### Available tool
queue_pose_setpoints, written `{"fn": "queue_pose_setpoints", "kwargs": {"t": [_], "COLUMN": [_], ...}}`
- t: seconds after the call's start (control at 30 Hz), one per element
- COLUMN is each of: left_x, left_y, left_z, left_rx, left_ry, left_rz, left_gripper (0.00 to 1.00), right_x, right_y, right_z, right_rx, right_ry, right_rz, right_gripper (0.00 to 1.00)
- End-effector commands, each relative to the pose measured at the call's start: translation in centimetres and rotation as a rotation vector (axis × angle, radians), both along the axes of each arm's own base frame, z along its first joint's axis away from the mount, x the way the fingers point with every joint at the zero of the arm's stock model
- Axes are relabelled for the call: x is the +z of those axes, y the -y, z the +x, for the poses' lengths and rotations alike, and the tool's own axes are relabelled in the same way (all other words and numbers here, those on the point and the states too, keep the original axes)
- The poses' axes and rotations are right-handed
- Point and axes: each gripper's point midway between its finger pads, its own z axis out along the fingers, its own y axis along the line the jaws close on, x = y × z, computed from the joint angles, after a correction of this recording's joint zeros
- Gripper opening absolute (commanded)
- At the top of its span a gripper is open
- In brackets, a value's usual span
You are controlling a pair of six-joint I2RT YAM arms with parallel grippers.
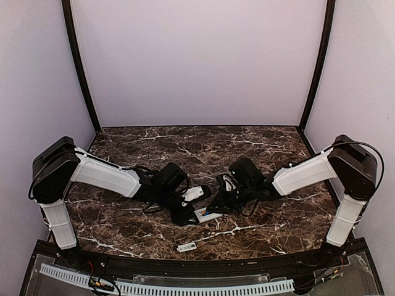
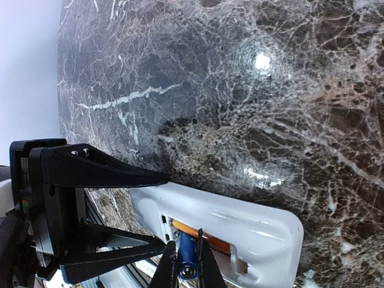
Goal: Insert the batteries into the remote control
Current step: Place the battery in the battery compartment.
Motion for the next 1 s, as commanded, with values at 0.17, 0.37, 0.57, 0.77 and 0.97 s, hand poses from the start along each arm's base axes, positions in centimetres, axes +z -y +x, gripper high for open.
{"fn": "queue_pose_setpoints", "kwargs": {"t": [0.17, 0.37, 0.57, 0.77, 0.97], "left_x": [-5.2, -5.2, -5.2, -5.3, -5.3], "left_y": [-2.7, -2.7, -2.7, -2.7, -2.7], "left_z": [-4.3, -4.3, -4.3, -4.3, -4.3], "left_rx": [-0.021, -0.028, -0.028, -0.029, -0.030], "left_ry": [-0.175, -0.172, -0.171, -0.175, -0.176], "left_rz": [0.165, 0.171, 0.173, 0.181, 0.183], "left_gripper": [0.42, 0.39, 0.38, 0.37, 0.37], "right_x": [-2.0, -1.0, -0.4, 0.4, 1.2], "right_y": [1.0, 1.4, 1.7, 1.5, 1.8], "right_z": [-1.6, -1.1, -0.8, -0.6, 0.0], "right_rx": [0.015, 0.027, 0.036, 0.052, 0.057], "right_ry": [-0.054, -0.007, 0.027, 0.060, 0.105], "right_rz": [-0.069, -0.126, -0.168, -0.187, -0.233], "right_gripper": [0.00, 0.10, 0.16, 0.22, 0.26]}}
